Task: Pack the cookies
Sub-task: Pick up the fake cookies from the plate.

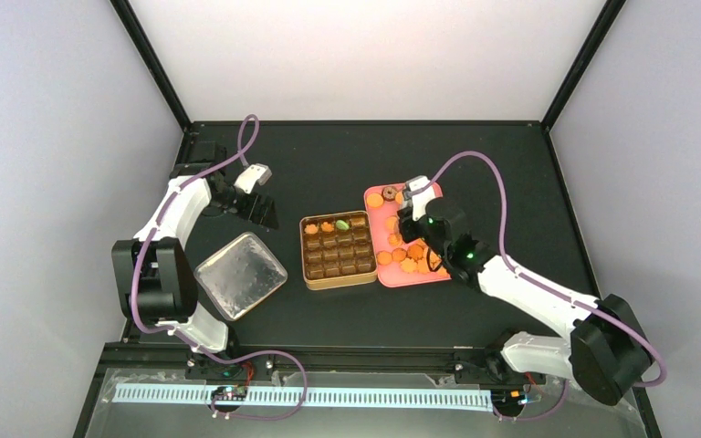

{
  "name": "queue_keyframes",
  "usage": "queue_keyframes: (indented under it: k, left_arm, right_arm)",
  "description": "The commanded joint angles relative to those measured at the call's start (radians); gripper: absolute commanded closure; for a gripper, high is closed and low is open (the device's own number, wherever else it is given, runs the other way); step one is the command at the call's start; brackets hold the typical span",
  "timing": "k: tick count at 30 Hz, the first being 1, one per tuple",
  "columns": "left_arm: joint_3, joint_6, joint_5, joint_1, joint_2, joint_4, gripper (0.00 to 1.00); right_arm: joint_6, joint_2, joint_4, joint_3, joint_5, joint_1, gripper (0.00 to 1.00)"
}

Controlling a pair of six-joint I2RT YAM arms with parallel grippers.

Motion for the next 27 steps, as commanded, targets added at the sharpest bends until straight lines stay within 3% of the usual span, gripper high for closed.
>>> queue_keyframes:
  k: [1,8,22,27]
  left_arm:
    - [0.029,-0.002,0.026,0.005,-0.014,-0.014,0.03]
    - [0.029,-0.005,0.030,0.004,-0.010,-0.012,0.03]
    - [0.027,0.001,0.024,0.006,-0.015,-0.014,0.03]
    - [0.029,0.000,0.026,0.005,-0.011,-0.014,0.03]
  right_arm:
    - [0.017,-0.033,0.057,0.022,0.033,0.000,0.82]
    - [0.011,-0.034,0.044,0.062,0.017,-0.001,0.81]
    - [0.044,0.072,0.147,0.012,0.038,-0.002,0.63]
    - [0.045,0.074,0.164,-0.014,0.054,-0.002,0.62]
